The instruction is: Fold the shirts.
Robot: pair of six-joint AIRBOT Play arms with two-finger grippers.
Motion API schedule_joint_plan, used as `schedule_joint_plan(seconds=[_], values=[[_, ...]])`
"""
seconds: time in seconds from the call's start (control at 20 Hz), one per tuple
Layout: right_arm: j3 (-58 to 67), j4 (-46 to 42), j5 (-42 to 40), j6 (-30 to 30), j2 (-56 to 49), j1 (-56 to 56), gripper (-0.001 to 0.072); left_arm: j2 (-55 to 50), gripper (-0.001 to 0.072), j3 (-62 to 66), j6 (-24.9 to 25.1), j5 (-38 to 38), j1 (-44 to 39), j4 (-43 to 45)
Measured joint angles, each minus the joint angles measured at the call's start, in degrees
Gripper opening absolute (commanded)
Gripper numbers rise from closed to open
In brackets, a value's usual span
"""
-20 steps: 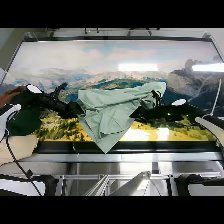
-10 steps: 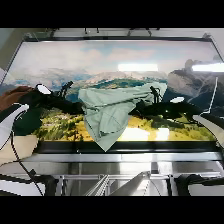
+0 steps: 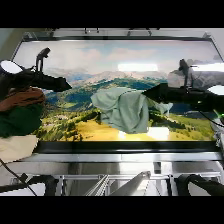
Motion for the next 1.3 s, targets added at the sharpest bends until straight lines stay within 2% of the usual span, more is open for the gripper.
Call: schedule_joint_plan(seconds=[0.2, 0.25, 0.35, 0.4, 0.6, 0.8, 0.95, 1.0, 1.05, 1.1, 1.3], values=[[-1.4, -4.5, -0.4, 3.3, 2.3, 1.4, 0.0019, -0.6, 0.0023, -3.6, 0.1, -5.9, 1.2, -2.6], [-2.2, -5.3, -1.0, 3.5, 2.2, 2.3, 0.0019, -1.4, 0.0160, -5.2, 0.7, -6.8, 1.1, -4.8], [-4.1, -6.4, -2.3, 4.4, 1.8, 3.9, 0.0019, -3.5, 0.0624, -8.5, 2.4, -7.5, 0.3, -9.5], [-5.0, -6.9, -2.7, 4.5, 1.6, 4.6, 0.0019, -4.9, 0.0709, -9.9, 3.2, -7.7, -0.4, -12.2], [-6.8, -7.3, -3.6, 5.0, 1.1, 6.1, 0.0019, -11.4, 0.0708, -11.6, 4.7, -7.3, -4.5, -19.8], [-7.2, -7.3, -3.8, 5.2, 1.0, 6.8, 0.0019, -18.7, 0.0707, -6.9, 5.0, -6.5, -10.6, -22.8], [-7.3, -7.3, -3.8, 5.2, 1.0, 7.1, 0.0019, -23.8, 0.0652, -1.1, 3.3, -5.6, -14.6, -23.4], [-7.4, -7.3, -3.7, 5.2, 1.0, 7.2, 0.0019, -25.4, 0.0519, 0.8, 2.4, -5.4, -15.6, -23.4], [-7.4, -7.3, -3.6, 5.2, 1.0, 7.2, 0.0019, -26.9, 0.0243, 2.5, 1.6, -5.4, -16.2, -23.4], [-7.4, -7.3, -3.6, 5.2, 1.0, 7.3, 0.0019, -28.4, 0.0002, 4.3, 0.5, -5.7, -16.7, -23.5], [-7.4, -7.5, -3.0, 4.7, 1.4, 6.8, 0.0019, -31.6, 0.0002, 9.8, -1.3, -10.2, -17.0, -24.1]])
